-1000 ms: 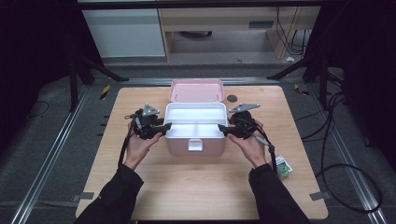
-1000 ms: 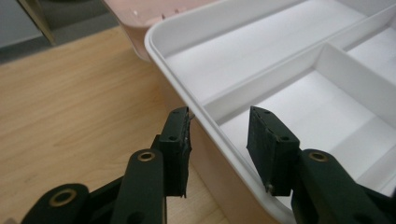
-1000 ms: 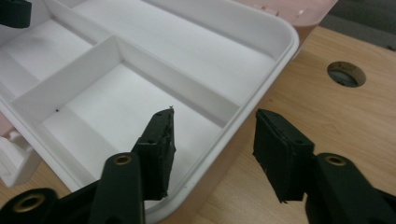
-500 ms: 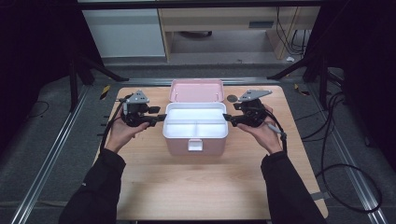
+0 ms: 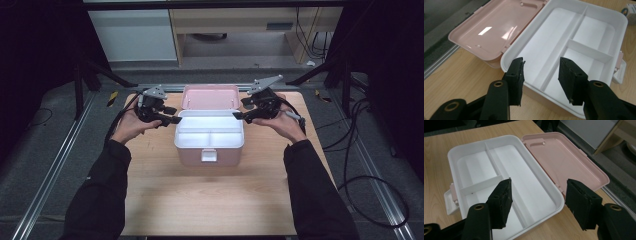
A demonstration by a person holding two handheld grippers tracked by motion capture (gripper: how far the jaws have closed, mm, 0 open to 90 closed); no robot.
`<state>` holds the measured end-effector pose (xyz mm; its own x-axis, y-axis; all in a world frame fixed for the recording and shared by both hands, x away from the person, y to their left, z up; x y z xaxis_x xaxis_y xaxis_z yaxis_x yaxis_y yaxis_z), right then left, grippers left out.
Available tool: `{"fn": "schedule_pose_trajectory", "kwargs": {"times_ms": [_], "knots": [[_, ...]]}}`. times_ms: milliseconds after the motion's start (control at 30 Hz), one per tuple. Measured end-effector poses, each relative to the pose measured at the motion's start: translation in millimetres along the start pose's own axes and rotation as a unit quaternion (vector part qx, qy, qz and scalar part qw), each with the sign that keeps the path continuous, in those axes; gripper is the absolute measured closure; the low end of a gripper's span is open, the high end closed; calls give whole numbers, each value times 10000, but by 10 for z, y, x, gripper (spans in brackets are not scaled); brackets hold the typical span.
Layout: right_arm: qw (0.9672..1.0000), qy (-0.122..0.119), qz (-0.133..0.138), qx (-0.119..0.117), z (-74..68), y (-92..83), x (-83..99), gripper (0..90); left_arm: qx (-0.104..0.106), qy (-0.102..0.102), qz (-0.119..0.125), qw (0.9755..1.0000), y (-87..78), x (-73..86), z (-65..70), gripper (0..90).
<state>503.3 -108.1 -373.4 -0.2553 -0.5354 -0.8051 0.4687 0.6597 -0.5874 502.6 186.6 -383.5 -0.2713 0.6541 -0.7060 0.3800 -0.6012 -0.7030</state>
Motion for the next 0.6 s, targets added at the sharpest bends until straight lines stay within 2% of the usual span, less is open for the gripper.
{"fn": "schedule_pose_trajectory", "kwargs": {"times_ms": [133,167,300,400,433,567,600], "knots": [[9995,-221,-130,-159,21,41,-45,401,116,193,-123,9997,66,-36,4,554],[9994,-256,-167,-185,27,51,-46,407,219,215,-161,9994,89,-44,8,559],[9975,-475,-400,-327,43,116,-17,417,385,388,-493,9973,169,-65,8,559],[9947,-658,-628,-488,49,177,17,427,510,530,-677,9950,235,-90,13,563],[9923,-776,-769,-588,38,206,23,437,544,574,-727,9942,251,-95,16,569],[9879,-977,-912,-789,9,254,-10,468,589,753,-915,9912,327,-93,34,588],[9864,-1026,-985,-822,-1,268,-13,473,589,753,-915,9912,327,-93,34,587]]}}
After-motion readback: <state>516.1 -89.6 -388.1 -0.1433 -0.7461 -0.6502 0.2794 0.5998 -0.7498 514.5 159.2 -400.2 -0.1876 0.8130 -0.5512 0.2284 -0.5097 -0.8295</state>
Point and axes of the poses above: each handheld gripper's, and its own axes: y roughly forward along the jaws, x roughly out of its underside, z roughly to its right, the point moved 5 cm from there along y, roughly forward along the jaws, and after that the axes turned 2 degrees about y, right-handed, at the moved point
